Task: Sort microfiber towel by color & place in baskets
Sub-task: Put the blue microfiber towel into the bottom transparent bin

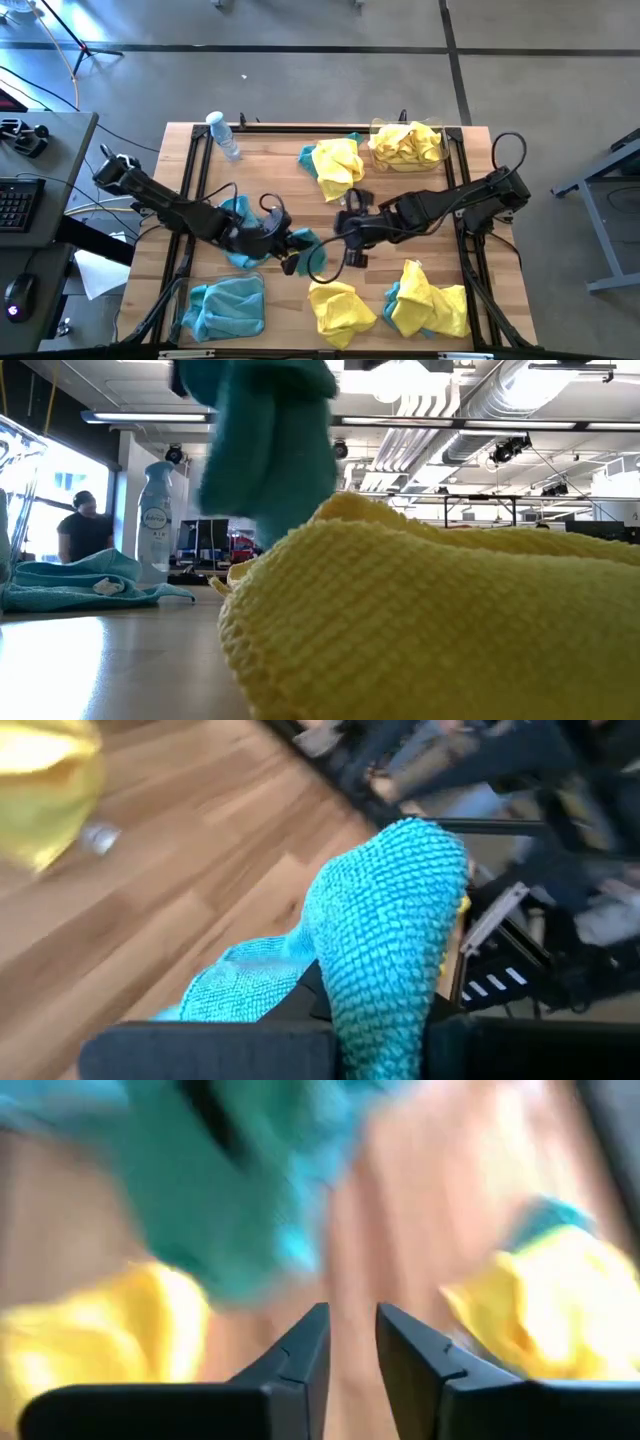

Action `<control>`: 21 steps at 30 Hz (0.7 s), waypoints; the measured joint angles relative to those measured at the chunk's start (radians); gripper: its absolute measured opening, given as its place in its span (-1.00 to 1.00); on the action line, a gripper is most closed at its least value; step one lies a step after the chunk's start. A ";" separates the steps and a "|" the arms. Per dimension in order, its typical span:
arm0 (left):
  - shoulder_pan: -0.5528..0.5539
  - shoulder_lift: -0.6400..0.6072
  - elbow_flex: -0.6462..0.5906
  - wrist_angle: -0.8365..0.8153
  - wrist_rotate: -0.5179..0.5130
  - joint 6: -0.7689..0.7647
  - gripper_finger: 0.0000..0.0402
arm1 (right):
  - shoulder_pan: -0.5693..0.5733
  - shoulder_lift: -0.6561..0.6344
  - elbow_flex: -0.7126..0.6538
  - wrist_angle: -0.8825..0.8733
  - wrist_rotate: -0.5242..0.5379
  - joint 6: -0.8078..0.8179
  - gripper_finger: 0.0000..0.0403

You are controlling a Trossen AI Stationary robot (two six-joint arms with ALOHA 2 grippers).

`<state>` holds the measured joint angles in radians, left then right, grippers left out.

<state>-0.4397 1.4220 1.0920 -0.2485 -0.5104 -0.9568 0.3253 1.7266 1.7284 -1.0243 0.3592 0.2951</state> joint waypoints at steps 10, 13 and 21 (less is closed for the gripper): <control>-0.191 0.104 0.452 -0.683 -0.236 -0.475 -0.99 | 0.063 -0.318 -0.478 0.163 0.075 0.106 -0.72; -0.226 0.168 0.590 -0.865 -0.195 -0.601 -1.00 | 0.060 -0.458 -0.630 0.273 0.036 0.155 -0.85; -0.338 0.343 0.912 -1.326 0.161 -0.887 -1.00 | 0.054 -0.706 -0.857 0.426 0.005 0.281 -0.97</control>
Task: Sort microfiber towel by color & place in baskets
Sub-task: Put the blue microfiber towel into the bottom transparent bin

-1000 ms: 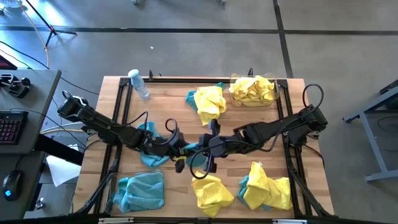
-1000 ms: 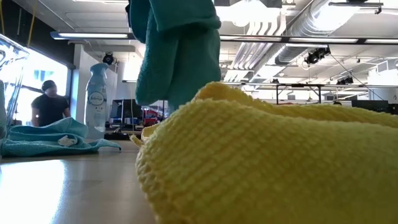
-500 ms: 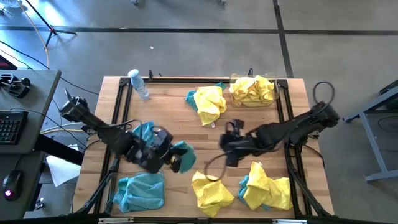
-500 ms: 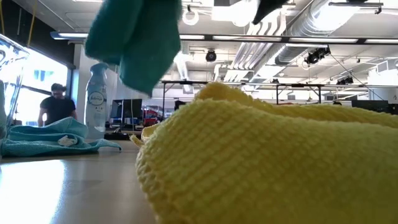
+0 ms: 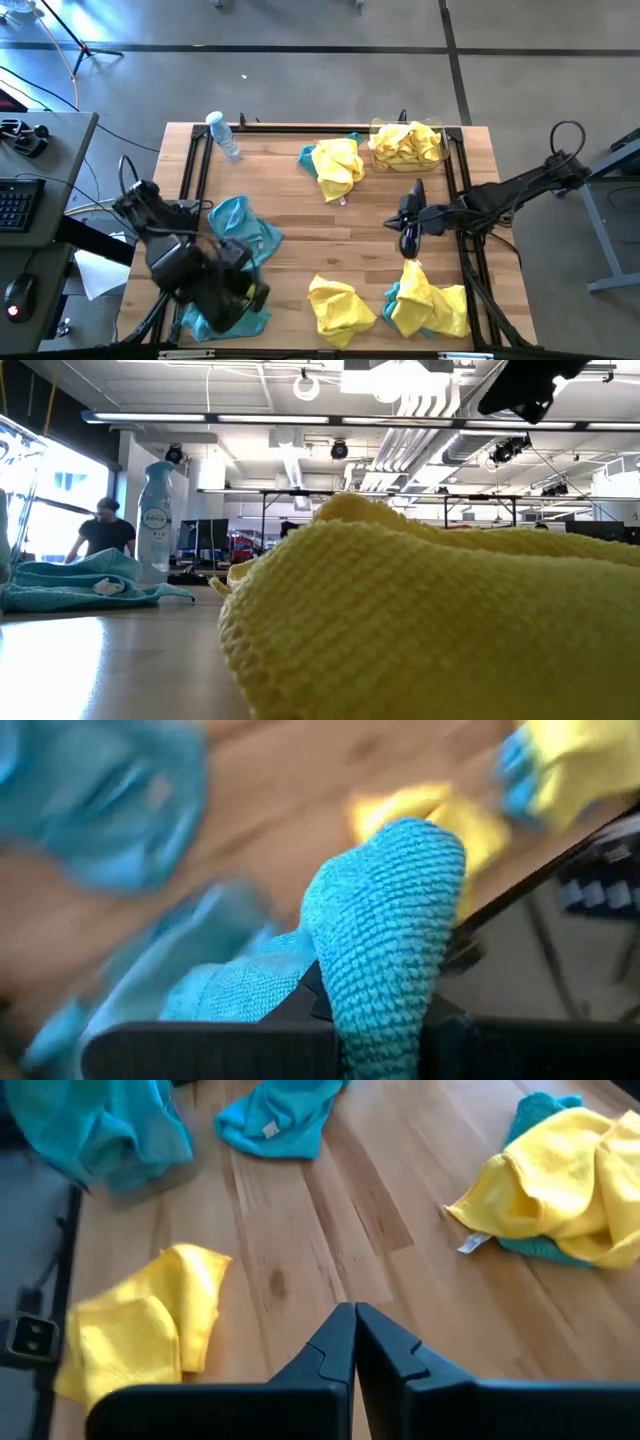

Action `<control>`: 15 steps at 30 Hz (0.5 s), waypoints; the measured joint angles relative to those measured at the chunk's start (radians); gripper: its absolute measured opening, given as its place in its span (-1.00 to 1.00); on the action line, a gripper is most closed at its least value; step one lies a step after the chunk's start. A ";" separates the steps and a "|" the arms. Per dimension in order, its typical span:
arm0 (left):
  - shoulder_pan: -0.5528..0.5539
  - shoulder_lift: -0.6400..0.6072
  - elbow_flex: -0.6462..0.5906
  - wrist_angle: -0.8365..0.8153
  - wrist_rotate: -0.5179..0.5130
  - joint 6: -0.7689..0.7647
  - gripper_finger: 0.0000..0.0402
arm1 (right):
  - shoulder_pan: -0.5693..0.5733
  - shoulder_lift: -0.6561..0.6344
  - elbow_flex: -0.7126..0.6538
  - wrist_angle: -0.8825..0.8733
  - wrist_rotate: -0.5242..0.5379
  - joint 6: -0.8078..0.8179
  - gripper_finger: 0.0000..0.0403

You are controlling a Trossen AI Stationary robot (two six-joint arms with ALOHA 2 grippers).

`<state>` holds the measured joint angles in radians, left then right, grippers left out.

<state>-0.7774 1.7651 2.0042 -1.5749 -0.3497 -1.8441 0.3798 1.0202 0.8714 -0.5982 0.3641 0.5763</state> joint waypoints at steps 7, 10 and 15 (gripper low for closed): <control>-0.110 0.009 -0.008 0.004 0.085 -0.100 -1.00 | 0.000 -0.030 -0.050 0.025 -0.001 0.053 -1.00; -0.151 0.010 -0.060 0.005 0.132 -0.100 -1.00 | 0.000 -0.014 -0.050 0.050 -0.001 0.053 -1.00; -0.198 0.004 -0.189 0.004 0.224 -0.061 -1.00 | 0.000 0.001 -0.050 0.105 -0.001 0.053 -1.00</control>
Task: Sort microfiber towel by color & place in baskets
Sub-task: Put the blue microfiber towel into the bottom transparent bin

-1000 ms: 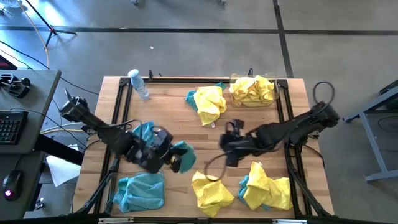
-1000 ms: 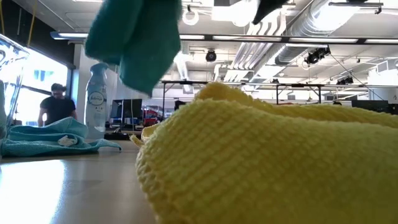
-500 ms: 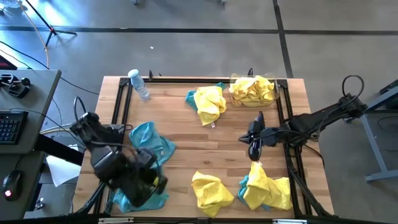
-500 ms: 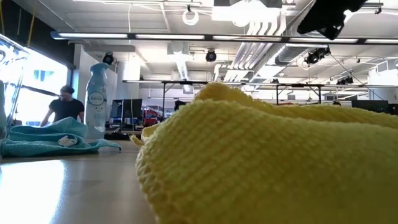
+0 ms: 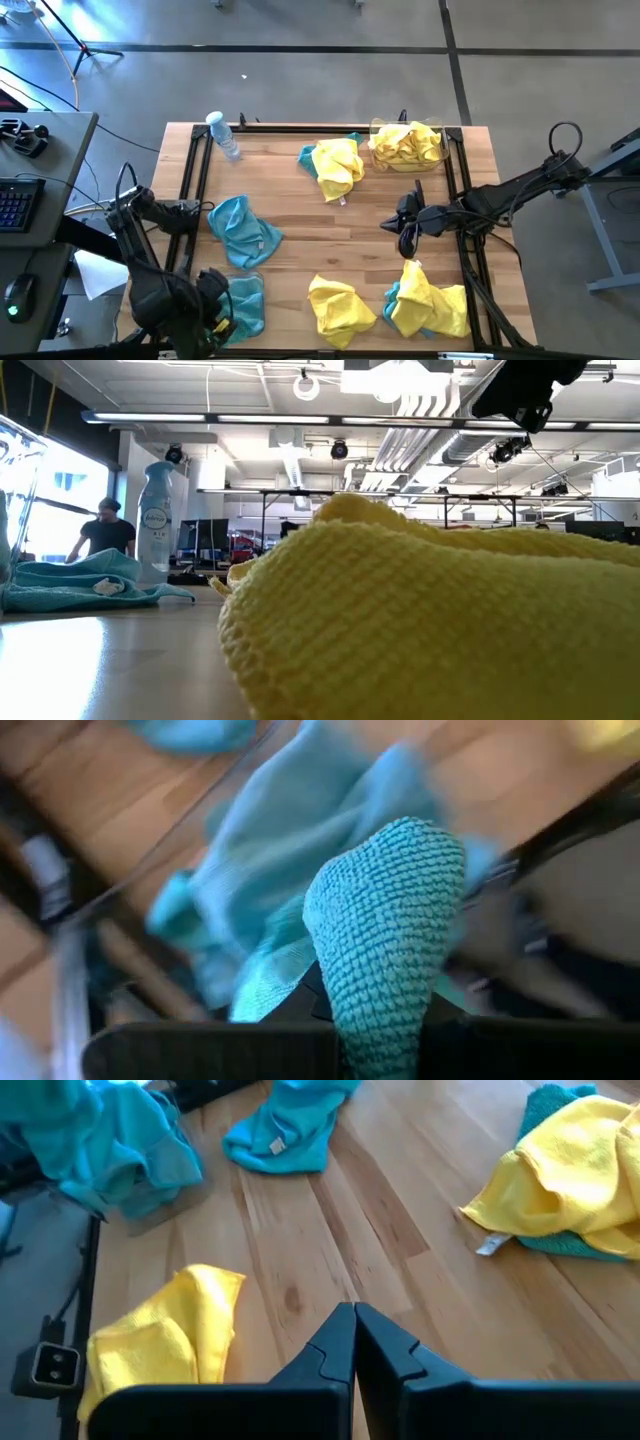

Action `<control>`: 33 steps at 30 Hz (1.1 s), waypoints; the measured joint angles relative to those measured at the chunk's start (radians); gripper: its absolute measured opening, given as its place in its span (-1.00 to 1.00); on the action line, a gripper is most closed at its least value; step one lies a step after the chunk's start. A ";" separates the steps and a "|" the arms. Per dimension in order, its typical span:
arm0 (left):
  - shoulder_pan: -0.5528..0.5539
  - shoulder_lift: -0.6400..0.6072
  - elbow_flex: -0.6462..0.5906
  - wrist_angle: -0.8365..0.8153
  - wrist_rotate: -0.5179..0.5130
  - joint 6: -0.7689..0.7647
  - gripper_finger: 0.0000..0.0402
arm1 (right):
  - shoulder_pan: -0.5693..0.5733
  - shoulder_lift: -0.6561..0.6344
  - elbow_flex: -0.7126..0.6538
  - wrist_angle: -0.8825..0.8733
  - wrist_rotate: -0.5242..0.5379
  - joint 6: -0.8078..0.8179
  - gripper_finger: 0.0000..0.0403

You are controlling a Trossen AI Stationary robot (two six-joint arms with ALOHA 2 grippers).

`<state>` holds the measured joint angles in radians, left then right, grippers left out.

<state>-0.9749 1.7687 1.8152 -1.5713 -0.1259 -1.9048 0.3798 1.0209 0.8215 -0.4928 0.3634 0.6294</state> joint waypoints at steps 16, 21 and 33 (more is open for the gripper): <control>-0.030 -0.006 -0.374 0.000 0.290 0.408 -1.00 | 0.000 0.000 0.000 0.110 0.040 0.115 -1.00; -0.030 -0.006 -0.417 -0.001 0.296 0.486 -1.00 | 0.000 0.001 0.000 0.110 0.067 0.153 -1.00; -0.050 -0.092 -0.288 0.048 0.080 0.461 -0.99 | 0.000 0.015 0.000 0.112 0.134 0.206 -1.00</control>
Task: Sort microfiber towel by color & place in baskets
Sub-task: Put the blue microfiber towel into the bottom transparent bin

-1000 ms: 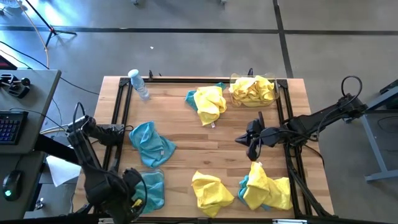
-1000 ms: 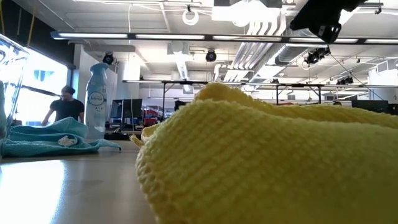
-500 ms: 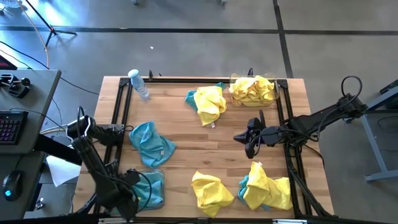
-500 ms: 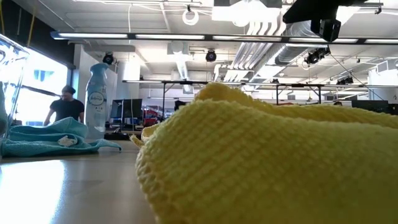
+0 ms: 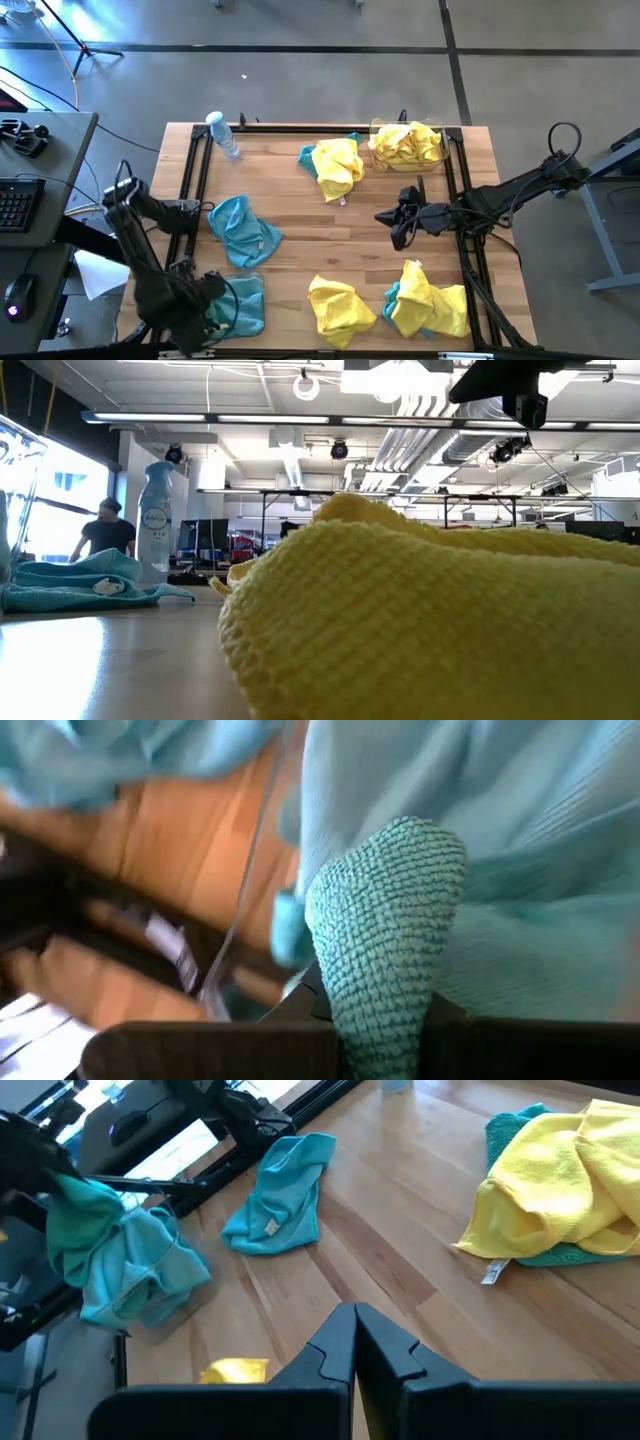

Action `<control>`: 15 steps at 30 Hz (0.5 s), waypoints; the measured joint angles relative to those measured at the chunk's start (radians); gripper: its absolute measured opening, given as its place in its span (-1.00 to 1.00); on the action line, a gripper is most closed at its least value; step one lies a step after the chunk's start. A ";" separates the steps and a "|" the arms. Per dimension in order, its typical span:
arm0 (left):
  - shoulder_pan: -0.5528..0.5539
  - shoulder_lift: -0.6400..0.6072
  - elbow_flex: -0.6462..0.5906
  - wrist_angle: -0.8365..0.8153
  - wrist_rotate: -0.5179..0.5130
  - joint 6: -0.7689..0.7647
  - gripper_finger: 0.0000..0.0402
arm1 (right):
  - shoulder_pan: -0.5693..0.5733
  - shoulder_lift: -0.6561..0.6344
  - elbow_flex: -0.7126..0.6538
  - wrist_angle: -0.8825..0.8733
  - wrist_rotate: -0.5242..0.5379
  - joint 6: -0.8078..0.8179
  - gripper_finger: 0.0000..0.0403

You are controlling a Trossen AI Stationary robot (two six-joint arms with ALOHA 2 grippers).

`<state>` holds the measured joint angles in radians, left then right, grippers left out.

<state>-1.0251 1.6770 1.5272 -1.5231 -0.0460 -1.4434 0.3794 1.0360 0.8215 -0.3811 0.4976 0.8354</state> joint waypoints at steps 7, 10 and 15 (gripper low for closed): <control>-0.076 -0.113 -0.096 0.158 -0.042 -0.083 -0.99 | -0.002 0.054 0.000 0.000 0.000 0.022 -1.00; -0.098 -0.119 -0.167 0.273 -0.050 -0.089 -0.99 | -0.002 0.088 0.000 0.001 -0.001 0.051 -1.00; -0.101 -0.119 -0.286 0.444 -0.052 -0.065 -1.00 | -0.002 0.133 0.000 0.024 -0.023 0.082 -1.00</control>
<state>-1.1259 1.5585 1.2415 -1.0789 -0.0979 -1.5082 0.3775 1.1688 0.8215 -0.3570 0.4749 0.9174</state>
